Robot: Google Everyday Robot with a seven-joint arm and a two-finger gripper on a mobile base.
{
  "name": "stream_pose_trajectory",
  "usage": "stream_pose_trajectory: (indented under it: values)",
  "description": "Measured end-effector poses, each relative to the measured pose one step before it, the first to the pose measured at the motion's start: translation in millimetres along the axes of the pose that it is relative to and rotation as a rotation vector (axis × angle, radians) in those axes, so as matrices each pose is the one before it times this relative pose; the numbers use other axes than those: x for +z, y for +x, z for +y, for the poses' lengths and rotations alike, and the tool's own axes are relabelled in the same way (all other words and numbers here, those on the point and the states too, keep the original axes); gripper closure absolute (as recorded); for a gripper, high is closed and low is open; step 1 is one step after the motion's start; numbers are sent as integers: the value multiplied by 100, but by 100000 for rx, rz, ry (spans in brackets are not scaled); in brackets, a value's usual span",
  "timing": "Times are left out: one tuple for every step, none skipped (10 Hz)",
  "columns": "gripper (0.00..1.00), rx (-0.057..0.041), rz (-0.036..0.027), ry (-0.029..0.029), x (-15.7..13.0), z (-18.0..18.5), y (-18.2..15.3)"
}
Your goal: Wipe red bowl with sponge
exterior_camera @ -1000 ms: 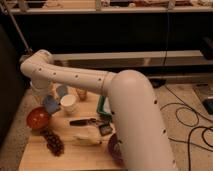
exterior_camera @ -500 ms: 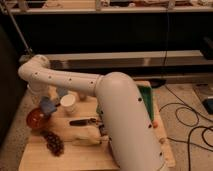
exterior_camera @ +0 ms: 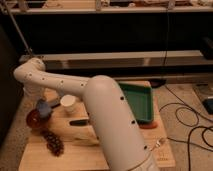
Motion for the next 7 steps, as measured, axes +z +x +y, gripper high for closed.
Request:
stream_pose_trajectory:
  values:
    - [100,-894,-1346,505,495,-281,156]
    - [100,-941,-1450,582,558,-406,213]
    - [100,-122,-1250,55,282,130,50]
    - [100,-181,-1003,-27,249,127,94]
    - [100,-772,-527,103,135,-226,261]
    - [100,-1436,-812,49,180,-414,437]
    - [100,-1515,-455,83,106,-491,346]
